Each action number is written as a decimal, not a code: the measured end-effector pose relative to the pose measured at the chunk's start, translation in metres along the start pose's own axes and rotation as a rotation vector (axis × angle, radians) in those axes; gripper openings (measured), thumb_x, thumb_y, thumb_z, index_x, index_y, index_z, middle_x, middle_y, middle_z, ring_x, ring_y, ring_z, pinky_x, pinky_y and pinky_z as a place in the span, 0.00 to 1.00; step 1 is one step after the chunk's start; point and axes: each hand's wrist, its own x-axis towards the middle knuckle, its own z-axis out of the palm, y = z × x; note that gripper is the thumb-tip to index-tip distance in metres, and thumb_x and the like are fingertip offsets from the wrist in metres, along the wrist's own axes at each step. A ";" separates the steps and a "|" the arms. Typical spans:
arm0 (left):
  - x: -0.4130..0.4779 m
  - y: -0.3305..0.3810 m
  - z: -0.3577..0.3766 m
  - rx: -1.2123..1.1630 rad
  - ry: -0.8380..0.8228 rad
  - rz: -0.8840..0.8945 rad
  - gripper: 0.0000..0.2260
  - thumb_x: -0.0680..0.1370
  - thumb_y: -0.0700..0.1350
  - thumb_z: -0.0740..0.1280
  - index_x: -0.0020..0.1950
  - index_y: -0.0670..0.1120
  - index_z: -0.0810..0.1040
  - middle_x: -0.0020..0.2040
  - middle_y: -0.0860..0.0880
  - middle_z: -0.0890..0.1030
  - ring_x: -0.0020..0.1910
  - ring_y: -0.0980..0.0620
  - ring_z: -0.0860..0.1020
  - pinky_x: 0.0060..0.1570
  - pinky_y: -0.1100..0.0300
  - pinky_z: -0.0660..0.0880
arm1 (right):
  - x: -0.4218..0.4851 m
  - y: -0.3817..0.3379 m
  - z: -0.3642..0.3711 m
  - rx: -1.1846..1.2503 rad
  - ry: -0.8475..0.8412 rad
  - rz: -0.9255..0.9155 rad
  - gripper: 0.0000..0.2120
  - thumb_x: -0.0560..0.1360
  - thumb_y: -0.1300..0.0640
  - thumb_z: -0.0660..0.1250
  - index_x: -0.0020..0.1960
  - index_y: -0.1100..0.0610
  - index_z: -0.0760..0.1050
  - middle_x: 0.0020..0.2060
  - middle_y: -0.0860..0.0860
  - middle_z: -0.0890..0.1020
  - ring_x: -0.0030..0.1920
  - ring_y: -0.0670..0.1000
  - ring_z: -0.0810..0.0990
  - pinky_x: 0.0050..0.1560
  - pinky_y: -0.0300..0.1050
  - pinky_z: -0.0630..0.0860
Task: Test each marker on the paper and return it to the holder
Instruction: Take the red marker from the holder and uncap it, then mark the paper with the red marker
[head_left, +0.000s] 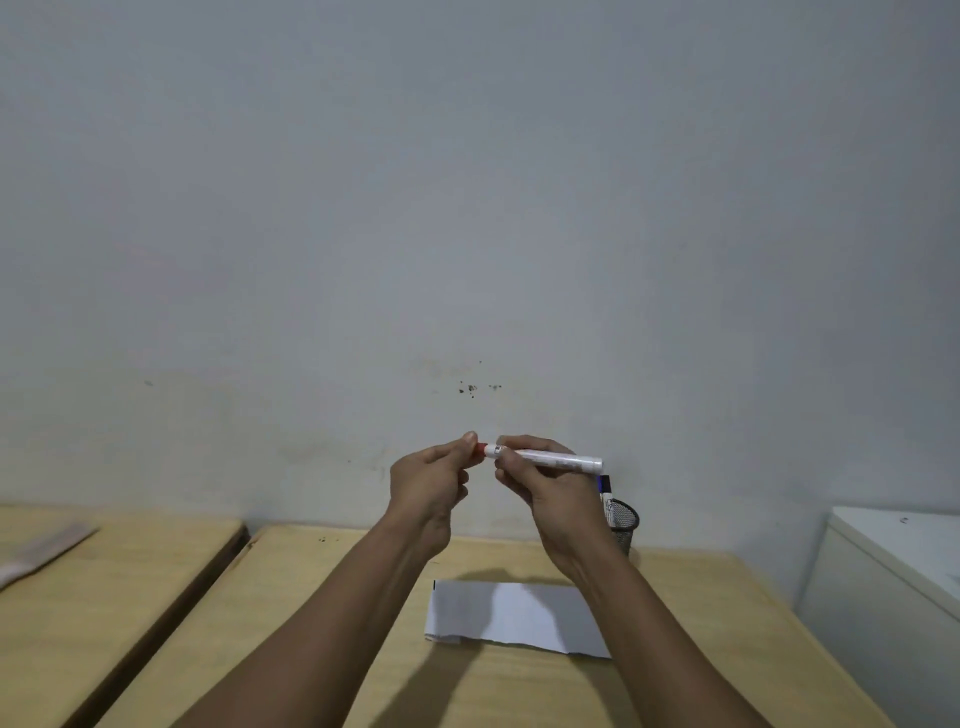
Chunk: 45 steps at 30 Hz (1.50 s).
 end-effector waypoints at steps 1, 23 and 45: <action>0.002 0.000 -0.003 -0.003 -0.001 -0.010 0.06 0.75 0.44 0.74 0.46 0.41 0.86 0.43 0.46 0.87 0.35 0.53 0.72 0.41 0.58 0.73 | -0.001 0.002 0.000 -0.047 -0.008 -0.015 0.06 0.74 0.67 0.74 0.50 0.61 0.84 0.44 0.55 0.88 0.47 0.53 0.84 0.55 0.46 0.83; 0.063 -0.097 -0.130 1.300 0.109 0.287 0.19 0.72 0.45 0.71 0.64 0.51 0.76 0.46 0.56 0.85 0.52 0.52 0.79 0.56 0.53 0.69 | -0.003 0.075 -0.045 -0.082 -0.028 0.170 0.09 0.74 0.71 0.72 0.53 0.64 0.83 0.44 0.56 0.87 0.45 0.51 0.85 0.51 0.46 0.84; 0.011 -0.108 -0.120 1.685 -0.369 0.529 0.15 0.80 0.57 0.58 0.62 0.58 0.78 0.69 0.57 0.75 0.66 0.53 0.69 0.61 0.46 0.62 | 0.020 0.144 -0.024 -0.451 -0.174 0.318 0.04 0.76 0.58 0.73 0.48 0.58 0.83 0.38 0.58 0.85 0.37 0.54 0.82 0.41 0.50 0.81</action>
